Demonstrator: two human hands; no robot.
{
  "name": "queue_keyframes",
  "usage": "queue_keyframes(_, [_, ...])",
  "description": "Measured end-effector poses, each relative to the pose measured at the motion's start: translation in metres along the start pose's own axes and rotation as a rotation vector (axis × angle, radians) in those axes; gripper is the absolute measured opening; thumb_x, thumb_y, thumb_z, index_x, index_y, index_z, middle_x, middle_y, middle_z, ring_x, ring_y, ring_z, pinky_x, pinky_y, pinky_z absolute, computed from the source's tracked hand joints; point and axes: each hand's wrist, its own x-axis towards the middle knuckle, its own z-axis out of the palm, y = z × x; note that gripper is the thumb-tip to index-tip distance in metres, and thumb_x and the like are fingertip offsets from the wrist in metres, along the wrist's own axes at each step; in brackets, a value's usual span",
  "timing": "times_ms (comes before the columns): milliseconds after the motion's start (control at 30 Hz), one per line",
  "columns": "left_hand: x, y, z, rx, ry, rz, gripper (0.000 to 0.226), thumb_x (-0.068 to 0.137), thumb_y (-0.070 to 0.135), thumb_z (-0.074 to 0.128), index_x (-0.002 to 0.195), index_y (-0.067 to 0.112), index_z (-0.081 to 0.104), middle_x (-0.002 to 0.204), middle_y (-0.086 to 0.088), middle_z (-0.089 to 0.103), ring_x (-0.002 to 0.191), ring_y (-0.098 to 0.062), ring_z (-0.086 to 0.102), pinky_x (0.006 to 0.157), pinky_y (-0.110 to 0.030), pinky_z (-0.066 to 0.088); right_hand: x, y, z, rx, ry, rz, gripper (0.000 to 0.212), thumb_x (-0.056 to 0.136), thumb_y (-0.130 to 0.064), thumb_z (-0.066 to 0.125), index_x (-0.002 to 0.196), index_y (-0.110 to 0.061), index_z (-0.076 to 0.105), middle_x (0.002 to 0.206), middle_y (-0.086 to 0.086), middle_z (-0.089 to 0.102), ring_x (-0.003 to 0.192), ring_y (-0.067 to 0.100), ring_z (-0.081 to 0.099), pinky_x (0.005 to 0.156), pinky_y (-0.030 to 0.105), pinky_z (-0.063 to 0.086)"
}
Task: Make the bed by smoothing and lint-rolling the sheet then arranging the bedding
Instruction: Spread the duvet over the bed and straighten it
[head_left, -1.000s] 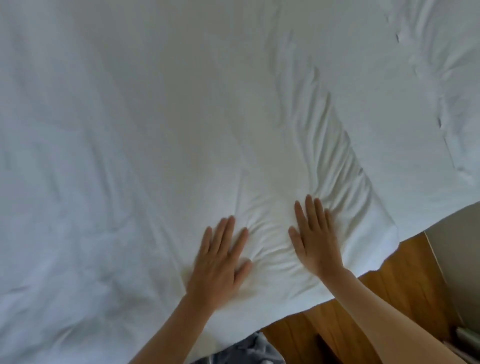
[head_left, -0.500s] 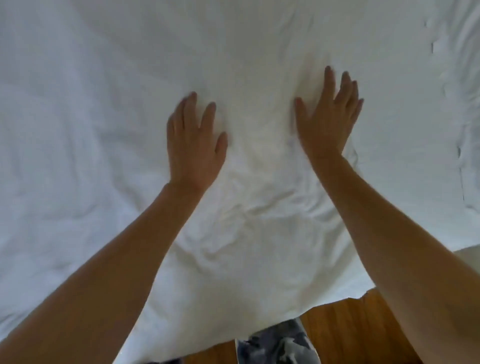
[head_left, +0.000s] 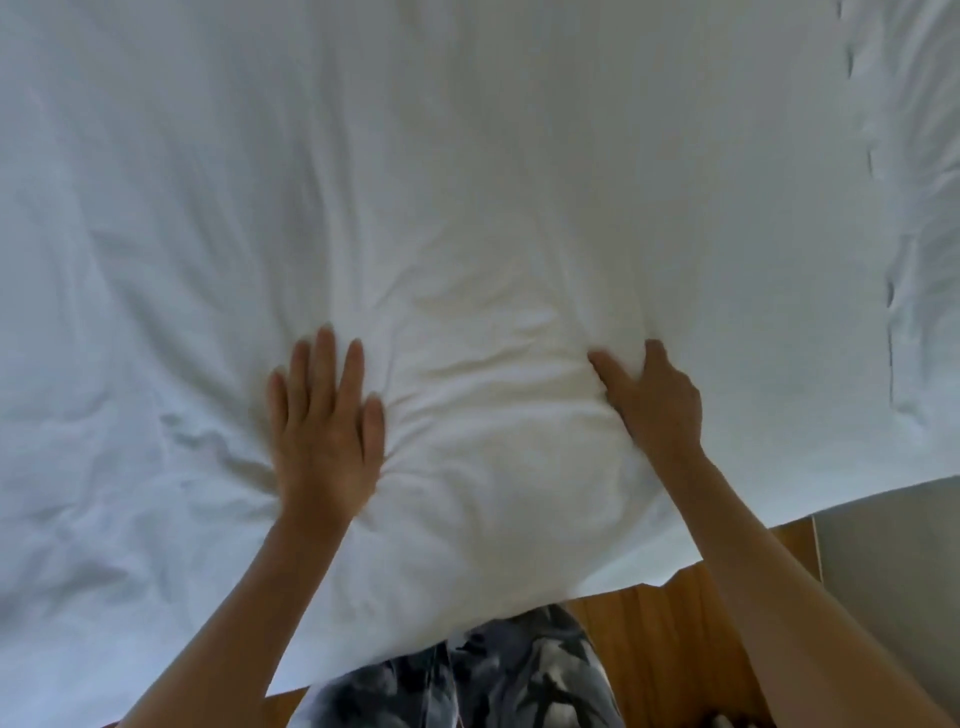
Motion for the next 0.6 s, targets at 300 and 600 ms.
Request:
queue_keyframes(300, [-0.072,-0.026,-0.015,-0.027,0.026,-0.167,0.059,0.097,0.042,0.039,0.147,0.011,0.037,0.158,-0.019,0.023,0.145,-0.04,0.02,0.118,-0.05,0.007,-0.069,0.056,0.018,0.229,-0.105,0.093,0.086,0.052,-0.082,0.052,0.106,-0.016,0.06,0.092,-0.001,0.065,0.092,0.026,0.061,0.079,0.037,0.046])
queue_keyframes(600, [-0.148,-0.021,-0.028,-0.246,0.052,-0.822,0.097,0.077,0.056,0.064,0.15,0.007,0.021,0.141,-0.027,0.04,0.127,-0.045,0.039,0.107,-0.058,0.031,-0.095,0.102,0.036,0.425,-0.172,0.054,0.074,0.076,-0.039,0.076,0.134,-0.015,0.037,0.109,-0.008,0.052,0.108,0.025,0.055,0.079,0.033,0.051])
